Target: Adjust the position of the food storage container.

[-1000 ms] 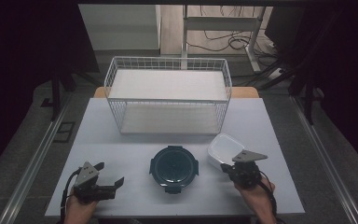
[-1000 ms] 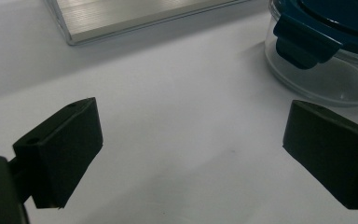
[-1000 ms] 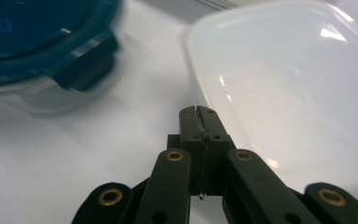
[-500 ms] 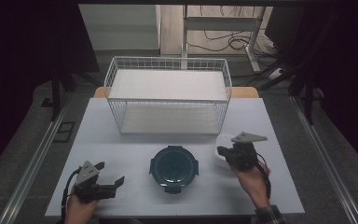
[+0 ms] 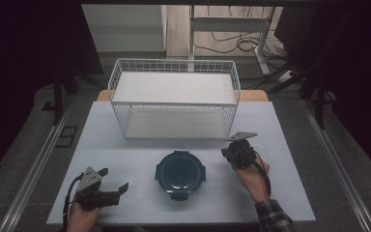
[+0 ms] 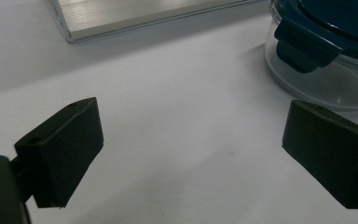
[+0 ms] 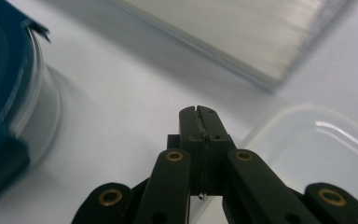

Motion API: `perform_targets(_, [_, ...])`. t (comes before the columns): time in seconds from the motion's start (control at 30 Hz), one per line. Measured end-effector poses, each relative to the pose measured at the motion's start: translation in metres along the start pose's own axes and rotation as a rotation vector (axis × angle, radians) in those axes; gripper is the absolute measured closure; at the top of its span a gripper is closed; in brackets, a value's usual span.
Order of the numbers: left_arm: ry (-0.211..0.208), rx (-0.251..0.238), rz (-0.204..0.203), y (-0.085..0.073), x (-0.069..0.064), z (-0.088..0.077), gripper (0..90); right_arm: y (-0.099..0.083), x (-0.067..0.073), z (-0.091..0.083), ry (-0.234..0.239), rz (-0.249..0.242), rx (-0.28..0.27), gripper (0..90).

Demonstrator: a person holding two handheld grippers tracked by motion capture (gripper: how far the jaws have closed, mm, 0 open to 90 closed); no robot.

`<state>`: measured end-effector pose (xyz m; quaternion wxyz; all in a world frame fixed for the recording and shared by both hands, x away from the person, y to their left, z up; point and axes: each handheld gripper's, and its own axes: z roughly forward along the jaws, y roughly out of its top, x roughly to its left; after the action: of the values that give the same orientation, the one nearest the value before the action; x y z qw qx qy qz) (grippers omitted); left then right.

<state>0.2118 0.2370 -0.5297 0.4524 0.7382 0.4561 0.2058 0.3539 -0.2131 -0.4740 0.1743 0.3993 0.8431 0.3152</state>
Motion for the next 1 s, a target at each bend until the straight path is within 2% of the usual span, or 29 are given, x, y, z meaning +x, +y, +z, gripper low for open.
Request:
perform_targets(0.27, [-0.021,0.011,-0.029,0.002,0.0,0.003,4.7,-0.047,-0.037,-0.036,-0.075,0.109,-0.021,89.2])
perform_targets(0.37, [-0.039,0.029,-0.029,0.007,-0.003,0.007,3.6,-0.055,-0.043,-0.041,-0.072,0.14,-0.039,89.1])
perform_targets(0.43, [-0.047,0.036,-0.027,0.013,-0.004,0.011,3.8,-0.054,-0.039,-0.043,-0.071,0.125,-0.056,88.9])
perform_targets(0.5, [-0.056,0.037,0.011,0.021,-0.007,0.016,12.8,-0.05,-0.032,-0.044,-0.051,0.116,-0.079,88.7])
perform_targets(0.53, [-0.054,0.037,0.024,0.025,-0.008,0.019,20.2,-0.047,-0.027,-0.043,-0.032,0.114,-0.09,88.3])
perform_targets(0.63, [-0.121,0.035,0.02,0.041,-0.007,0.033,49.5,-0.038,-0.011,-0.036,0.034,0.09,-0.11,88.3])
perform_targets(0.67, [-0.121,0.035,0.02,0.041,-0.007,0.033,59.1,-0.038,-0.011,-0.036,0.034,0.09,-0.11,88.3])
perform_targets(0.7, [-0.149,0.044,0.033,0.051,-0.009,0.047,66.7,-0.03,0.002,-0.027,0.077,0.068,-0.111,88.5])
perform_targets(0.77, [-0.164,0.042,0.056,0.061,-0.014,0.062,76.3,-0.021,0.015,-0.017,0.129,0.053,-0.115,88.8])
perform_targets(0.83, [-0.174,0.042,0.068,0.068,-0.018,0.075,82.0,-0.013,0.028,-0.006,0.173,0.041,-0.112,89.0])
perform_targets(0.9, [-0.167,0.055,0.079,0.071,-0.021,0.086,84.3,-0.007,0.038,0.004,0.185,0.013,-0.098,89.0])
perform_targets(1.0, [-0.195,0.077,0.073,0.068,-0.022,0.096,85.3,-0.002,0.048,0.015,0.209,-0.007,-0.099,89.0])
